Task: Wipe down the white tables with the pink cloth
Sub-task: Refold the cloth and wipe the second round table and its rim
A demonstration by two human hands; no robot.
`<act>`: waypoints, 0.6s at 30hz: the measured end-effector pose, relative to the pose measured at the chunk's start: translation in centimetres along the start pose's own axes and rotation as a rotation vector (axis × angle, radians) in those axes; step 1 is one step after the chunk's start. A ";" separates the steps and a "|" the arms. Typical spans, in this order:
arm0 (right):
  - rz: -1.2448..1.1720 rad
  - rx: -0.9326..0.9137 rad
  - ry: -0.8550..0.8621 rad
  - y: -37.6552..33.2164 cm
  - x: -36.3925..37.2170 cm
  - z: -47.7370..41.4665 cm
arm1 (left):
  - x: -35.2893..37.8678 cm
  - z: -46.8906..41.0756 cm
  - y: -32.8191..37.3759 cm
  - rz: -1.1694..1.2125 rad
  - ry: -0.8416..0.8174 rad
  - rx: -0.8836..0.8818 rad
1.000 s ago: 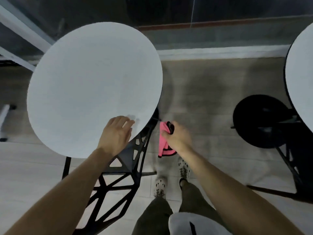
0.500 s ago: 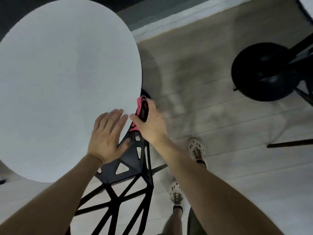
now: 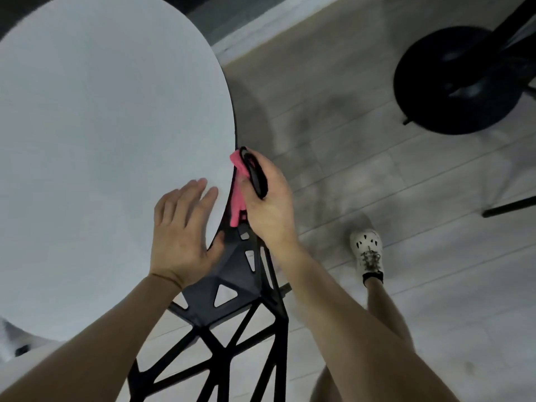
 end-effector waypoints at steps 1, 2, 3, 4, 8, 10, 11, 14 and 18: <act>0.022 -0.008 0.055 -0.3 -1.0 0.0 | 0.0 0.0 0.0 -0.002 0.002 0.001; 0.032 0.000 0.141 -0.6 -2.1 -0.1 | -0.1 0.0 0.0 -0.004 0.005 0.004; 0.019 0.010 0.227 -0.9 -2.8 -0.1 | -0.1 -0.1 0.1 -0.005 0.008 0.005; 0.001 0.002 0.278 -1.4 -2.8 -0.1 | -0.1 -0.1 0.1 -0.005 0.011 0.004; 0.289 -0.189 0.085 -2.9 1.7 0.3 | -0.1 -0.3 0.3 -0.002 0.027 -0.002; 0.311 -0.202 0.020 -2.1 3.0 0.8 | 0.0 -0.2 0.3 -0.005 0.028 0.000; 0.273 -0.213 0.021 -1.7 2.9 0.7 | 0.0 -0.1 0.2 -0.003 0.029 0.004; 0.249 -0.287 0.082 -1.2 1.9 -0.8 | 0.0 -0.1 0.1 -0.002 0.022 0.011; 0.337 -0.359 0.133 -1.6 2.3 -2.6 | -0.2 -0.3 0.5 0.000 0.033 0.010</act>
Point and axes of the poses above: each hand's wrist, its own z-axis away from the middle knuckle, its own x-axis out of the palm, y = z × x, the point moved 3 cm from there along -z, towards the middle knuckle, and after that the axes turned 1 degree about -y, right-handed, at the moved point
